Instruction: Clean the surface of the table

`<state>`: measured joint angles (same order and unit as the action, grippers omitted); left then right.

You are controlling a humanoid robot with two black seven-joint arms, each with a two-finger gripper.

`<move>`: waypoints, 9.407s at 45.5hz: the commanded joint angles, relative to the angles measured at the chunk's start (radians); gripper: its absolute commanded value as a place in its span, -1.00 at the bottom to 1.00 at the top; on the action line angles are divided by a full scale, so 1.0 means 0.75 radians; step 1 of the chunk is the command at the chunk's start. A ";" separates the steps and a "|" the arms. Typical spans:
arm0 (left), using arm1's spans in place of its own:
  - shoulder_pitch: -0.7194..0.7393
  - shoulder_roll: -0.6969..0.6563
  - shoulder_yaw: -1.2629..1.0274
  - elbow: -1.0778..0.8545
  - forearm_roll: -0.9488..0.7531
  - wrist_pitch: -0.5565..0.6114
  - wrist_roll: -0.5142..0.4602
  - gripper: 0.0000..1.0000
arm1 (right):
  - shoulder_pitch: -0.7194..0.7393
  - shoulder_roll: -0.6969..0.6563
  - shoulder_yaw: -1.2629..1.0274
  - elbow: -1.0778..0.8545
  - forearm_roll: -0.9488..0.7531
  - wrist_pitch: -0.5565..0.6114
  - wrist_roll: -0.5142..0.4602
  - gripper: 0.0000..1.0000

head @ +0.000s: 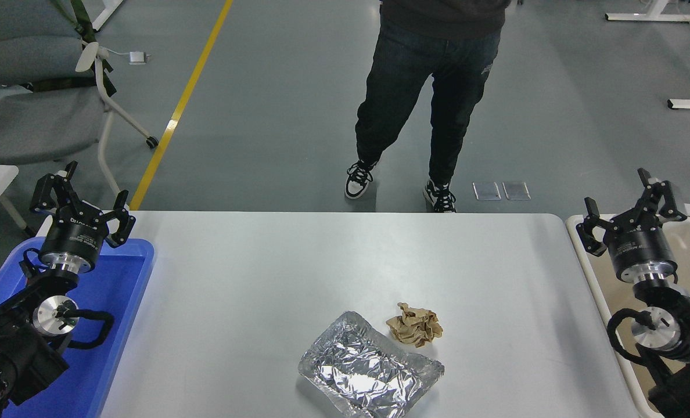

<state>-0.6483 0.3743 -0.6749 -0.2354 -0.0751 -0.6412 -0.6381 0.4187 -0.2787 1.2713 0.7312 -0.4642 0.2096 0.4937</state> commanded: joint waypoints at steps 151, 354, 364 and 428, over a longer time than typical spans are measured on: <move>-0.001 0.000 0.000 -0.001 0.000 0.000 0.000 1.00 | -0.472 -0.054 -0.468 1.150 -1.087 0.275 -1.364 1.00; -0.001 0.000 0.000 -0.001 0.000 0.000 0.000 1.00 | -0.047 -1.118 -0.032 0.279 -0.434 0.758 -1.047 -1.00; -0.001 0.000 0.000 0.001 0.000 0.000 0.000 1.00 | 0.016 -1.074 -0.204 -0.042 -0.481 0.670 -0.832 -1.00; -0.001 0.000 0.000 0.001 0.002 0.000 0.000 1.00 | 0.178 -0.232 -1.527 -0.979 0.007 -0.412 -0.458 -1.00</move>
<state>-0.6490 0.3743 -0.6750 -0.2351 -0.0747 -0.6412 -0.6381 0.5513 -0.4902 0.1488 0.0085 -0.5072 -0.0482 0.1682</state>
